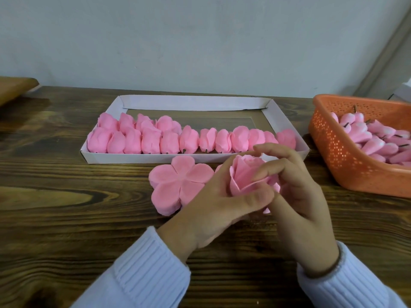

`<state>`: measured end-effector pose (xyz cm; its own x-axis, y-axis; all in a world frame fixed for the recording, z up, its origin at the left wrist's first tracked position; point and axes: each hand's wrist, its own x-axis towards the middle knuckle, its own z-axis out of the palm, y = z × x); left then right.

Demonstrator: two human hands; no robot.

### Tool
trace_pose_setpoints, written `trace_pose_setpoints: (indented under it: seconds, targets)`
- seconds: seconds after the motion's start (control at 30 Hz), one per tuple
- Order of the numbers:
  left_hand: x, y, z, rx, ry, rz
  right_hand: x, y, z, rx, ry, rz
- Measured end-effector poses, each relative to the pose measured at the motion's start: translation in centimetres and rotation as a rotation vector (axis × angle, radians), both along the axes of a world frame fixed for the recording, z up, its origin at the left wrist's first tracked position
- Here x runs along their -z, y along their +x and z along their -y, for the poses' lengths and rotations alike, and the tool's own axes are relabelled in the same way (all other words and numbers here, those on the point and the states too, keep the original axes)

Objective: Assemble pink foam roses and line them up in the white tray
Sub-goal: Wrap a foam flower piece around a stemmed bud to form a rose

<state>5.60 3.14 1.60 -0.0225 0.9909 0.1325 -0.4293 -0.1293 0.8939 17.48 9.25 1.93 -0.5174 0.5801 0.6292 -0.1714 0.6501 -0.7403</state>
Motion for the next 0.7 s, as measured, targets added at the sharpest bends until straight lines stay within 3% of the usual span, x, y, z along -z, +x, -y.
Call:
trace_pose_setpoints:
  seconds: [0.23,0.4,0.53,0.7]
  targets:
    - [-0.2,-0.3,0.2,-0.048,0.01,-0.013,0.4,-0.2,-0.4,0.046,0.045,-0.062]
    - [-0.1,-0.3,0.1,-0.046,0.039,0.038,0.4,-0.1,-0.6,-0.002,-0.188,-0.162]
    - [-0.1,-0.1,0.2,-0.19,0.071,-0.086,0.8,-0.3,-0.7,-0.01,-0.425,-0.102]
    - [0.0,0.2,0.3,-0.371,0.118,-0.245,1.5,-0.4,-0.7,-0.048,-0.537,-0.038]
